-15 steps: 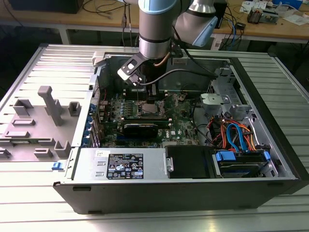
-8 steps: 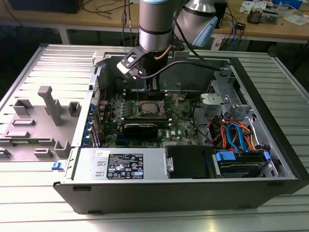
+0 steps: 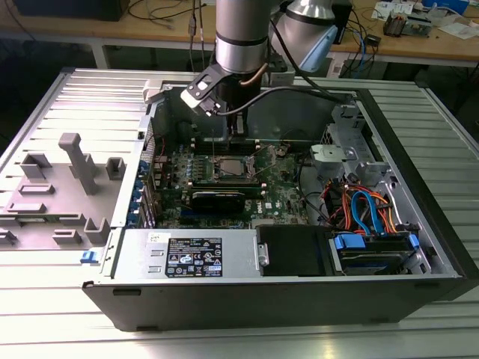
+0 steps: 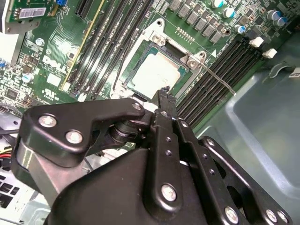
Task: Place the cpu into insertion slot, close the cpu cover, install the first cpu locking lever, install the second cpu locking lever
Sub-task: 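Close the cpu cover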
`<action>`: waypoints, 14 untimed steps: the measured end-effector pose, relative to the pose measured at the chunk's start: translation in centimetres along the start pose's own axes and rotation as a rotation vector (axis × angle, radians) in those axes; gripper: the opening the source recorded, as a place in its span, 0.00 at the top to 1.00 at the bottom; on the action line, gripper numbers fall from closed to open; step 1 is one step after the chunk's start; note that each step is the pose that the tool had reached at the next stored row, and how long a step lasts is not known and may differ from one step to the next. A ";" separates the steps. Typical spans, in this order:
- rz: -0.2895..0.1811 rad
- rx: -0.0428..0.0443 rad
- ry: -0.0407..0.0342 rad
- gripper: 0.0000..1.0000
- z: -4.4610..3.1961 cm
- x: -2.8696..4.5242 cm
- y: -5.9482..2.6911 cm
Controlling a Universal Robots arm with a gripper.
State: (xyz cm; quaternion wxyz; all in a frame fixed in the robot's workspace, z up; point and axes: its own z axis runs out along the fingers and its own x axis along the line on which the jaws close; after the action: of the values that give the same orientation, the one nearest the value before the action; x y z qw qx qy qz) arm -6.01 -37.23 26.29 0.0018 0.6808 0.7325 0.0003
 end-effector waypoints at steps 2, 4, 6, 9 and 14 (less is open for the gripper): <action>0.000 0.0000 0.0000 0.89 -0.22 0.00 0.00; 0.000 0.0000 0.0000 0.89 -0.42 0.00 0.00; 0.000 0.0000 0.0000 0.89 -0.62 0.00 0.00; 0.000 0.0000 0.0000 0.89 -0.94 0.00 0.00; 0.000 -0.0001 0.0001 0.89 -1.19 0.00 0.01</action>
State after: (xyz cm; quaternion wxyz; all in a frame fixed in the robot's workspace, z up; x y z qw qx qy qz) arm -6.00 -37.22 27.48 0.0018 0.6807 0.7325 0.0004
